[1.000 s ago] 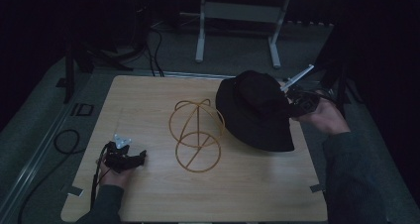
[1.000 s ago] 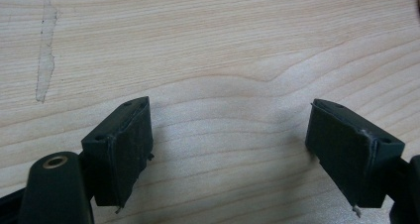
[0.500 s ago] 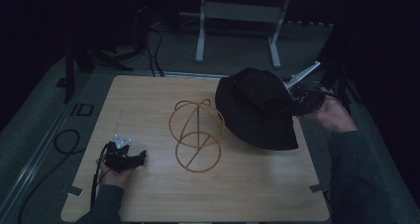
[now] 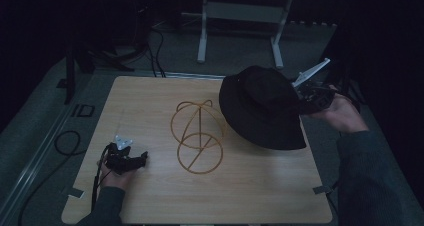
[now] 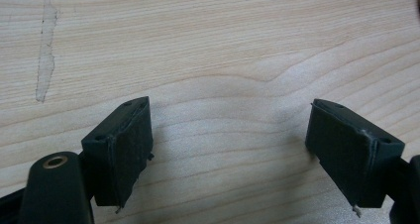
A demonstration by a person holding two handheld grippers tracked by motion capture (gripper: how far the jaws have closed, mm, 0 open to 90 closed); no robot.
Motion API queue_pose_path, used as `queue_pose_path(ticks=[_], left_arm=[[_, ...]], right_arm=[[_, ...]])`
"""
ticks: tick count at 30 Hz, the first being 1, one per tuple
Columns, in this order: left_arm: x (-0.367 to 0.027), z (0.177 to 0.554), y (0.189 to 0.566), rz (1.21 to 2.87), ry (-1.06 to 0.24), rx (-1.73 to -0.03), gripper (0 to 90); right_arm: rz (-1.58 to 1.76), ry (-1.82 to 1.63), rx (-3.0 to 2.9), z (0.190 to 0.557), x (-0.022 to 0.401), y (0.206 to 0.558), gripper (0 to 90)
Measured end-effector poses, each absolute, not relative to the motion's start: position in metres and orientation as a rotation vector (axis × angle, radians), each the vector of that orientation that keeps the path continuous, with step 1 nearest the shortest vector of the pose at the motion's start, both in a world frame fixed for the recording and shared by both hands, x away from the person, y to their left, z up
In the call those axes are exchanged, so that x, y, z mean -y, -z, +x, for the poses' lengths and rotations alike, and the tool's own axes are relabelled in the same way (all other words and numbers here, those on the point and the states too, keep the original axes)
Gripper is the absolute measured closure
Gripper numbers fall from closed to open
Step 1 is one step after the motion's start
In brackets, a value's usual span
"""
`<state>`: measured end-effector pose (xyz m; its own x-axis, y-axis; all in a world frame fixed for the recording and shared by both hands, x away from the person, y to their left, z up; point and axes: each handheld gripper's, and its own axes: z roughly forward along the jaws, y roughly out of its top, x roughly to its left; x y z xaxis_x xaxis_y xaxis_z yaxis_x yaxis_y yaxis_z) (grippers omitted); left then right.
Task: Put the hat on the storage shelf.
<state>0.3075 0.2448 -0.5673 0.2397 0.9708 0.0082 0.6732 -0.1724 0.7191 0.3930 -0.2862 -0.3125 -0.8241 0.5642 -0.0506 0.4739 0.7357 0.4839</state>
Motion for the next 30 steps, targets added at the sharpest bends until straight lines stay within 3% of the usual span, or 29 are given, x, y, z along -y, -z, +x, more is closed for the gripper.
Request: queue_pose_path(ticks=[30], left_arm=[[-0.245, 0.308, 0.567, 1.925, -0.646, -1.498, 18.7]], right_arm=[[0.724, -0.818, -2.732, 0.383, 0.288, 0.288, 88.1]])
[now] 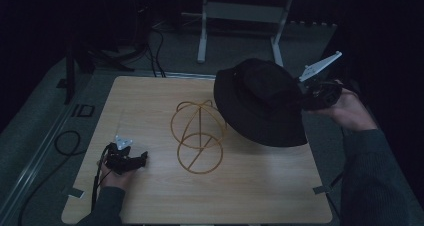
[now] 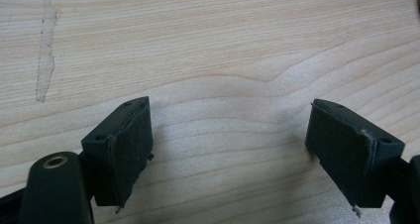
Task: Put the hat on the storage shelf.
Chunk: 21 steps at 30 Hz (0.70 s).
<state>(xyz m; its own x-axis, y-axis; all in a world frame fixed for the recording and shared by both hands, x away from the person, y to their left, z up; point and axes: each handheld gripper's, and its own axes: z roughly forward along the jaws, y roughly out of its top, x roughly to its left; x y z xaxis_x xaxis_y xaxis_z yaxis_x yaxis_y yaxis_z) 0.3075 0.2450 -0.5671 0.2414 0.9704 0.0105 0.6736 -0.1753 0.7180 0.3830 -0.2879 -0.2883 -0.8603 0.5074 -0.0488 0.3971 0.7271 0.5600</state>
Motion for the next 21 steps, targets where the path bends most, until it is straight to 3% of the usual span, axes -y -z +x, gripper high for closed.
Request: queue_pose_path(ticks=[21], left_arm=[[-0.245, 0.308, 0.567, 1.923, -0.645, -1.502, 18.7]], right_arm=[[0.647, -0.890, -2.732, 0.378, 0.281, 0.273, 88.1]])
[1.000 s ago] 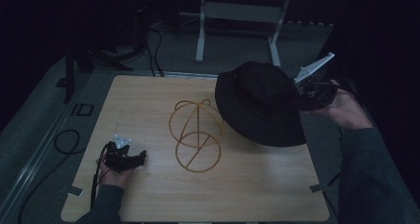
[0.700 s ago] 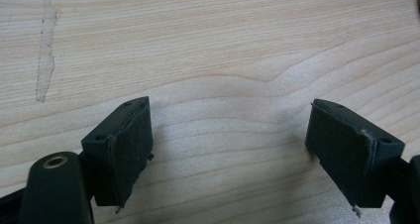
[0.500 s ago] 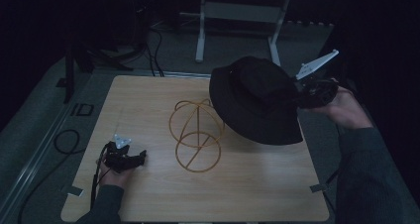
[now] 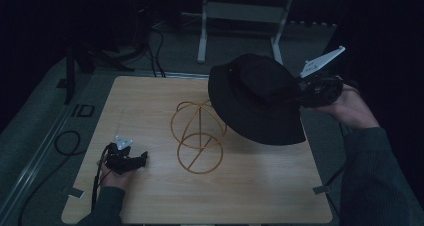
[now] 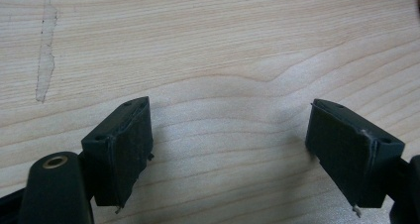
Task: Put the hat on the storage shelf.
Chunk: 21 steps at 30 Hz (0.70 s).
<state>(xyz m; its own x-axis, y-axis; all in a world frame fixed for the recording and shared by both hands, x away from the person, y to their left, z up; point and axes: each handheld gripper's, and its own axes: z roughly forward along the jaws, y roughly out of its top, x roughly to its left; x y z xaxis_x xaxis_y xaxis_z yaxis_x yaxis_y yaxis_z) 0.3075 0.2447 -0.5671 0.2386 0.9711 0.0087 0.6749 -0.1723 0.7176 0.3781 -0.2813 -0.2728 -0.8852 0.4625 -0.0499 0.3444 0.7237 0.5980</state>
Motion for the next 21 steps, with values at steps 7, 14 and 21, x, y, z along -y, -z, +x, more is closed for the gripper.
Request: queue_pose_path(ticks=[7, 14, 21], left_arm=[[-0.245, 0.308, 0.567, 1.923, -0.645, -1.502, 18.7], [-0.245, 0.307, 0.567, 1.922, -0.644, -1.503, 18.7], [-0.245, 0.308, 0.567, 1.923, -0.645, -1.502, 18.7]], right_arm=[[0.607, -0.924, -2.734, 0.375, 0.276, 0.262, 88.1], [0.571, -0.938, -2.740, 0.373, 0.272, 0.260, 88.1], [0.530, -0.975, -2.751, 0.372, 0.266, 0.257, 88.1]])
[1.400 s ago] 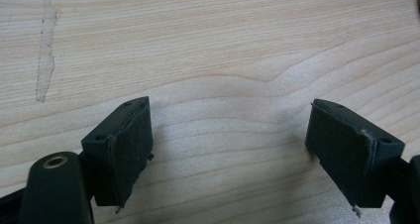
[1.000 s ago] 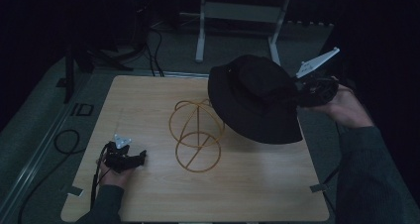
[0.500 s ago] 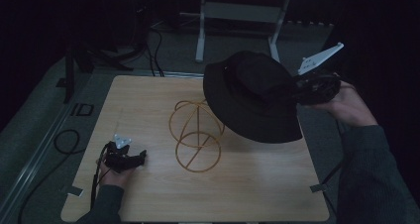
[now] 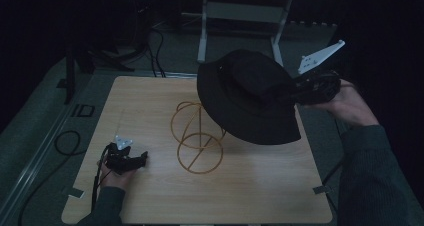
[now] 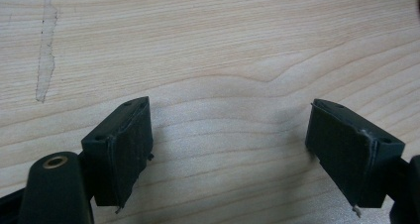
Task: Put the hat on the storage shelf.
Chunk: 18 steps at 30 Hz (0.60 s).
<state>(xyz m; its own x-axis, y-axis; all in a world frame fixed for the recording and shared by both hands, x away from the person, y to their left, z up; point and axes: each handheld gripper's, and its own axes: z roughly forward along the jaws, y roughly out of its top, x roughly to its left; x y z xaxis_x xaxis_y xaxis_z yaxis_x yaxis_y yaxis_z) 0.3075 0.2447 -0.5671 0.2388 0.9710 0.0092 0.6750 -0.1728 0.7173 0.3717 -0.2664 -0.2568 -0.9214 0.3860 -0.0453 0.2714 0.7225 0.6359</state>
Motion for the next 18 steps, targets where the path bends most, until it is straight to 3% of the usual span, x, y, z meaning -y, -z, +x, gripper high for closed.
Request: queue_pose_path(ticks=[18], left_arm=[[-0.244, 0.308, 0.567, 1.922, -0.643, -1.501, 18.4]], right_arm=[[0.413, -0.998, -2.777, 0.368, 0.239, 0.253, 88.0]])
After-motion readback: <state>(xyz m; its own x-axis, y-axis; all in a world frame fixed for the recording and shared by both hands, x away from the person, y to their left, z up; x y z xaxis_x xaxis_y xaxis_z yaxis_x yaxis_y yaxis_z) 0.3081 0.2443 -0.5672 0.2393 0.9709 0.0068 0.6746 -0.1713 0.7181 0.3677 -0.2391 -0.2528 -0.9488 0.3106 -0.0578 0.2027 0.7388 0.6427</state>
